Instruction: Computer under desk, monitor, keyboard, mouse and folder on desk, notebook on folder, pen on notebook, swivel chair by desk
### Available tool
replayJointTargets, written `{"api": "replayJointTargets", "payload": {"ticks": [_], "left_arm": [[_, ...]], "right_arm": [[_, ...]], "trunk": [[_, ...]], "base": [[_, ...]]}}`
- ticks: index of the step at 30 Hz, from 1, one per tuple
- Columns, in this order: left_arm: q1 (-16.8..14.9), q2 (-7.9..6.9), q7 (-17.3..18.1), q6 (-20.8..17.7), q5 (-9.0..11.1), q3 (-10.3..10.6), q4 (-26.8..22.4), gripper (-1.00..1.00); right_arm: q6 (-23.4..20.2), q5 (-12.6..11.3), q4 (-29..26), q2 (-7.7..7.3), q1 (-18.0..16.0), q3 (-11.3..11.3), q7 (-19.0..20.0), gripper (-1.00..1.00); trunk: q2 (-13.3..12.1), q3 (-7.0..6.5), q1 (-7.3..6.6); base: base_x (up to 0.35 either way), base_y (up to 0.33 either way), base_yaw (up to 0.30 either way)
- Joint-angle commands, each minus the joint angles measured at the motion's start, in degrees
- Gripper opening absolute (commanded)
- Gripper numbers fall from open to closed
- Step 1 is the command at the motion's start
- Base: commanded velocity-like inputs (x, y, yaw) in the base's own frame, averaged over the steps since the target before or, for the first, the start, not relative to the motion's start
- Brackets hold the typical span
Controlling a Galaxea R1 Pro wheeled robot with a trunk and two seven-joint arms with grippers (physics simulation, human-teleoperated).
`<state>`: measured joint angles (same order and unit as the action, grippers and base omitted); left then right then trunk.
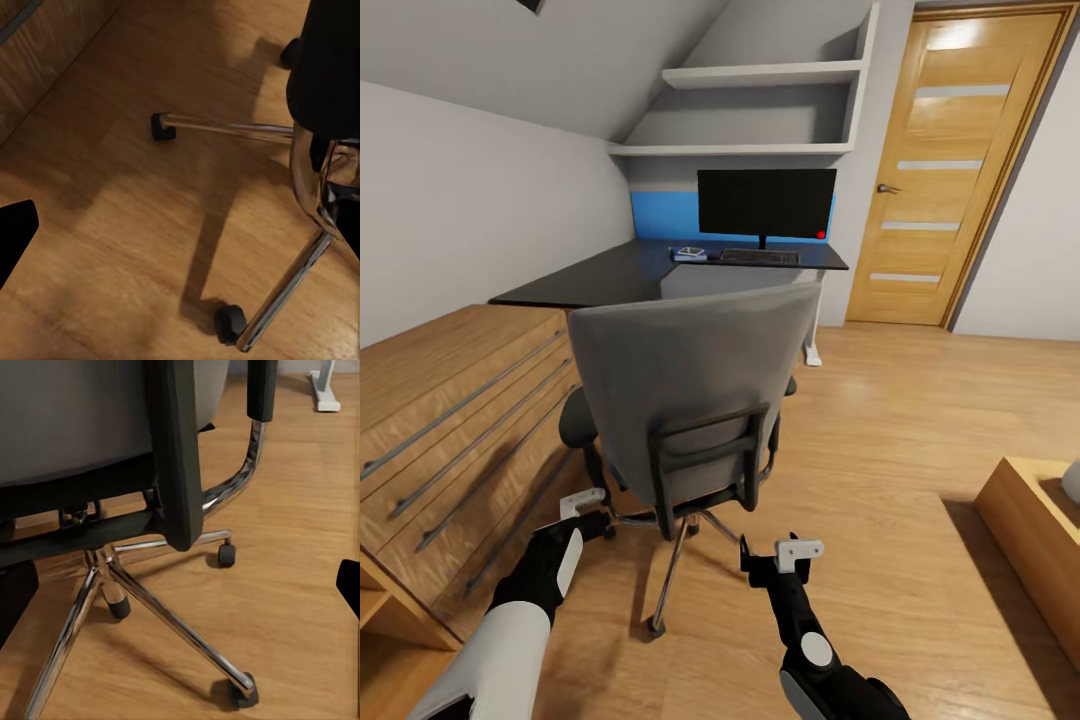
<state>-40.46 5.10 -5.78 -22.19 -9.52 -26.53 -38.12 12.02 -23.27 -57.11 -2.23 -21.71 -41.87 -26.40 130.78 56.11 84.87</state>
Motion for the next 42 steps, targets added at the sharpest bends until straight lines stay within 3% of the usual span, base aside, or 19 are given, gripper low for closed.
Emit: {"api": "replayJointTargets", "payload": {"ticks": [1,11,30,42], "left_arm": [[-0.05,0.09,0.16,-0.26,-0.57,-0.28,-0.12,1.00],[-0.05,0.09,0.16,-0.22,-0.52,-0.18,-0.28,1.00],[-0.05,0.09,-0.10,-0.25,-0.50,0.20,-0.46,1.00],[-0.05,0.09,-0.12,-0.31,-0.50,0.25,-0.46,1.00]], "right_arm": [[0.38,-0.57,-0.03,-0.25,-0.09,-0.32,-0.27,1.00],[0.37,-0.41,-0.02,-1.40,-0.09,-0.32,-0.13,1.00],[0.45,-0.38,0.05,-1.45,-0.09,-0.76,-0.14,1.00],[0.46,-0.38,0.40,-1.30,-0.09,-0.74,-0.17,1.00]], "trunk": [[0.02,0.05,-0.01],[0.02,0.05,-0.01],[0.02,0.05,-0.01],[0.02,0.05,-0.01]], "base": [[0.011,-0.015,0.000],[0.135,-0.004,0.000],[0.143,0.000,0.000],[0.008,0.000,0.000]]}}
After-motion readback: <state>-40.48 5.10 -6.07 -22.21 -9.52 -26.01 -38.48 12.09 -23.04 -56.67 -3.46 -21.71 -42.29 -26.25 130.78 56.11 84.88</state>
